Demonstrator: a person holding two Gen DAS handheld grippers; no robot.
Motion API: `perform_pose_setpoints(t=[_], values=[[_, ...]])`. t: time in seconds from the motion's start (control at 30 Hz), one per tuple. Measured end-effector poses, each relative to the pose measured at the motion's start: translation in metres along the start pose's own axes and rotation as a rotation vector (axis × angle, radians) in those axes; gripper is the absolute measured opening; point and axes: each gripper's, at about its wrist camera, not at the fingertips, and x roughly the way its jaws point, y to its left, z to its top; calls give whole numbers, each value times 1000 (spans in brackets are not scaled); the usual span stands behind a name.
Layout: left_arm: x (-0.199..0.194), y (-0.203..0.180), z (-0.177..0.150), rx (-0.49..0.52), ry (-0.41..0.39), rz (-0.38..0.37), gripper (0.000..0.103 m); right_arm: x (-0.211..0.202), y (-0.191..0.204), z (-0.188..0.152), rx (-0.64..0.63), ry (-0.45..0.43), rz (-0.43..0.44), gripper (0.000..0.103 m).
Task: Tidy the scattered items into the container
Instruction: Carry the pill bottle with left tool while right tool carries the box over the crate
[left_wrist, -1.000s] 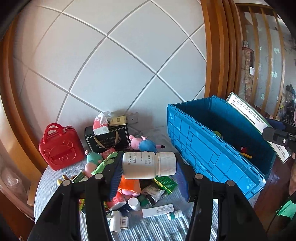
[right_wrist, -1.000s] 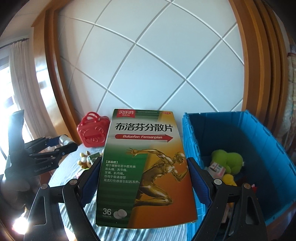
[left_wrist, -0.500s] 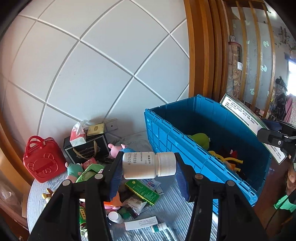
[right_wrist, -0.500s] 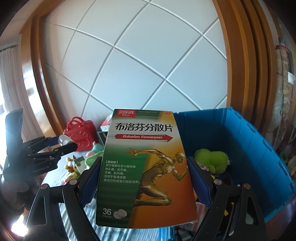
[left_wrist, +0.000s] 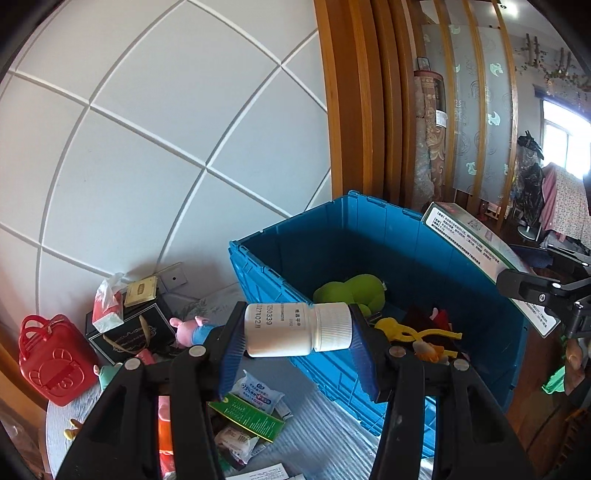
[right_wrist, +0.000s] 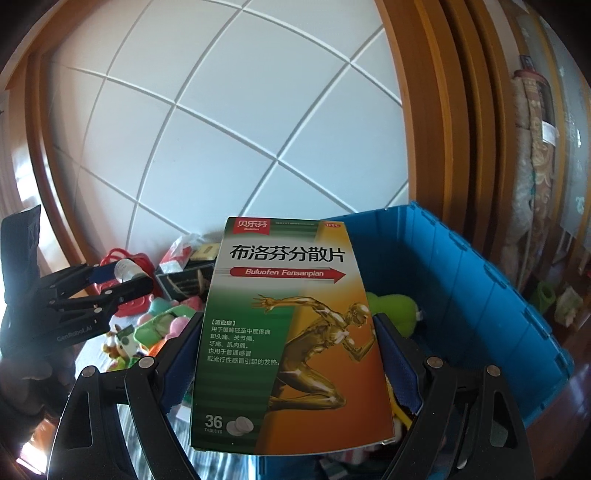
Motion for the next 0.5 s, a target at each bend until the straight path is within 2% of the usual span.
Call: perform_pose_setpoints(t=[0.5], values=[[57,-63,38,89,10,-106,51,-2,-63,-6,86,0,-91,87]])
